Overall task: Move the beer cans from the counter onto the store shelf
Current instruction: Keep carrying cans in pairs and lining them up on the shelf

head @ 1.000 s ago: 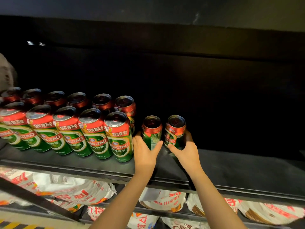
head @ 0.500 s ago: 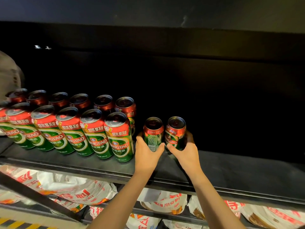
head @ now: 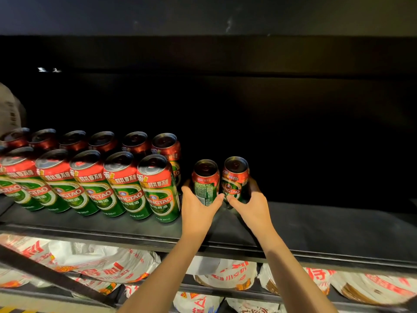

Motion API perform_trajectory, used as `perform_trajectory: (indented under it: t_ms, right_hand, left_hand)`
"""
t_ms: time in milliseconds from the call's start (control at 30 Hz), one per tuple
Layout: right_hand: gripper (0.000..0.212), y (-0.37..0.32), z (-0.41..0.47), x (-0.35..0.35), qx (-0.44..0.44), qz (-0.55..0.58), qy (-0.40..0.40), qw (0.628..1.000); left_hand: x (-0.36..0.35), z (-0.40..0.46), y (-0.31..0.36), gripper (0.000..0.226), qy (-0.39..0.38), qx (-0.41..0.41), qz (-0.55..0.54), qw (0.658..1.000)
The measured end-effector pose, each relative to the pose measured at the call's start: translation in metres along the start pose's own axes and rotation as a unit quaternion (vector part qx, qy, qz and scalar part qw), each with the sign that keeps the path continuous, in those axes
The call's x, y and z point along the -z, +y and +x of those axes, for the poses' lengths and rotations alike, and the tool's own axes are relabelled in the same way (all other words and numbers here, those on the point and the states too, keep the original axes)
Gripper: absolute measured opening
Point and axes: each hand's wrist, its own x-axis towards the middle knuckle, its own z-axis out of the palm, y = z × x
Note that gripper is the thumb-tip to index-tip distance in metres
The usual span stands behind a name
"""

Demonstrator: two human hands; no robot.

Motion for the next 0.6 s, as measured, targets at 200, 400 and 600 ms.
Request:
perform_trajectory:
  t_ms: [200,400,600]
  right_hand:
    - [0.045,-0.0010,-0.0019,-0.0015,-0.012,0.005,-0.004,1.000]
    - [0.053,-0.0010,-0.0017,-0.0012,-0.002,0.010,0.008,1.000]
    - [0.060,0.0004,-0.0016,0.0003,-0.002,0.011,0.007,1.000]
  left_hand:
    - [0.0009,0.0028,-0.0047,0.054,0.013,-0.008,0.024,1.000]
    - [0.0003,0.0042,-0.0074,0.047,0.023,-0.047,0.075,0.996]
    - [0.0002,0.0030,-0.0026,0.064,-0.006,0.018,0.032,0.999]
